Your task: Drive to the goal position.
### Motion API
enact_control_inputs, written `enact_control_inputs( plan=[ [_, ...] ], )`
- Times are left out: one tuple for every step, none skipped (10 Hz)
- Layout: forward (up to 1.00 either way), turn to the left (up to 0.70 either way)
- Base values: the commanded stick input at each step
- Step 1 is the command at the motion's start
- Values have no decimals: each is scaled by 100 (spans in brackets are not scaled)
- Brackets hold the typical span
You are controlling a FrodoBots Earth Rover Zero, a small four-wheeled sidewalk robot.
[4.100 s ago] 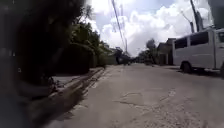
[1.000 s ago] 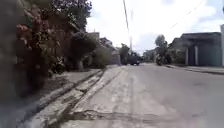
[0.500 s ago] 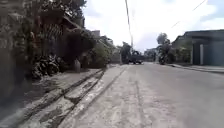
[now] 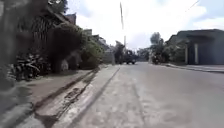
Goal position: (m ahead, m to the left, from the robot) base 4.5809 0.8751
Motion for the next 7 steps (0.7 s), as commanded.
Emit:
enact_control_inputs(
  plan=[
    [100, 0],
    [100, 0],
    [100, 0],
    [100, 0],
    [100, 0],
    [100, 0],
    [100, 0]
  ],
)
